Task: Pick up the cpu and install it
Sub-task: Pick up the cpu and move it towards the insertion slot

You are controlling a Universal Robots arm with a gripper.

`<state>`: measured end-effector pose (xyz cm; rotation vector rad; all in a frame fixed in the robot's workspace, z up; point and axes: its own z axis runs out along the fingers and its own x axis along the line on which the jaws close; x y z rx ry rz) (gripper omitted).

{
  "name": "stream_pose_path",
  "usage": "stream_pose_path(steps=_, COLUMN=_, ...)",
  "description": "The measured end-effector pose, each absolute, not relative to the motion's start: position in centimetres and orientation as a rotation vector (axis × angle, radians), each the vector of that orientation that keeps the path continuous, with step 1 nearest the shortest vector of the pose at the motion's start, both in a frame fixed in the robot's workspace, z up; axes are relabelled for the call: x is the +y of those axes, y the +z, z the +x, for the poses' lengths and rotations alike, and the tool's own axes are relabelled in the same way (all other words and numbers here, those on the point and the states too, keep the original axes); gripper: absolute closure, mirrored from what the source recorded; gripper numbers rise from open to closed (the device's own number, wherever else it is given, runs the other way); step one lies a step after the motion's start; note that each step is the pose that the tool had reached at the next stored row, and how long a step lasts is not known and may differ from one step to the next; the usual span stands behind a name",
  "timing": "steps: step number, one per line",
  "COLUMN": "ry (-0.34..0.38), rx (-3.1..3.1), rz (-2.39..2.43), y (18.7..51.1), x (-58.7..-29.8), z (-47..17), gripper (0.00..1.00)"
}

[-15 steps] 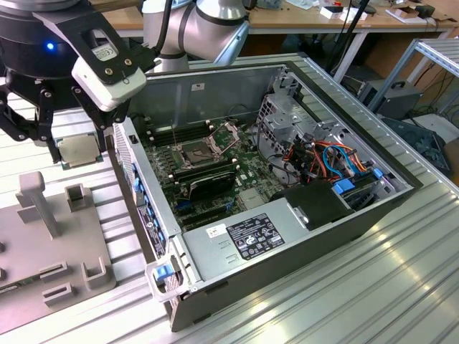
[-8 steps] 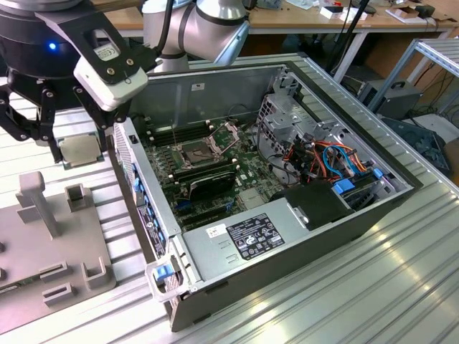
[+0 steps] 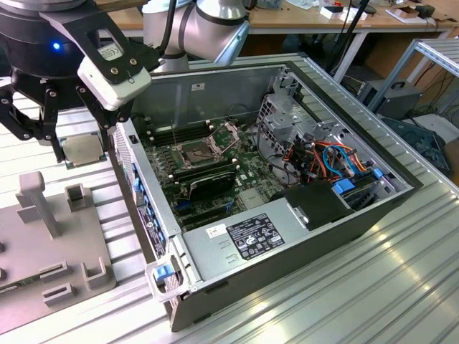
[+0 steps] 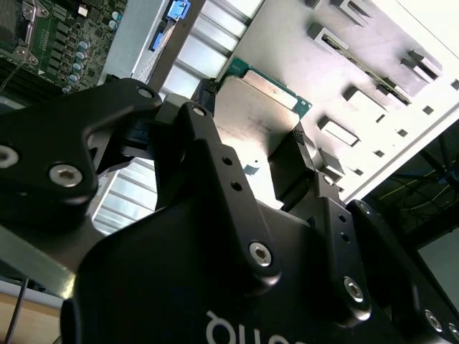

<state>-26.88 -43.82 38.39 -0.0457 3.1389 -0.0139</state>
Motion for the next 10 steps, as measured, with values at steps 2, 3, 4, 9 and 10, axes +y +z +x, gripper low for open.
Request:
stream_pose_path(steps=2, ry=-0.014, rx=3.139, rz=-0.046, y=38.39, x=-43.82, z=-26.88, gripper=0.45)
stream_pose_path(steps=3, ry=-0.014, rx=3.139, rz=-0.046, y=38.39, x=-43.82, z=-26.88, gripper=0.45)
stream_pose_path(steps=4, ry=-0.014, rx=3.139, rz=-0.046, y=38.39, x=-43.82, z=-26.88, gripper=0.45)
stream_pose_path(steps=9, ry=-0.014, rx=3.139, rz=-0.046, y=38.39, x=-43.82, z=-26.71, gripper=0.45)
stream_pose_path(steps=10, ry=-0.014, rx=3.139, rz=-0.046, y=38.39, x=-43.82, z=-26.62, gripper=0.45)
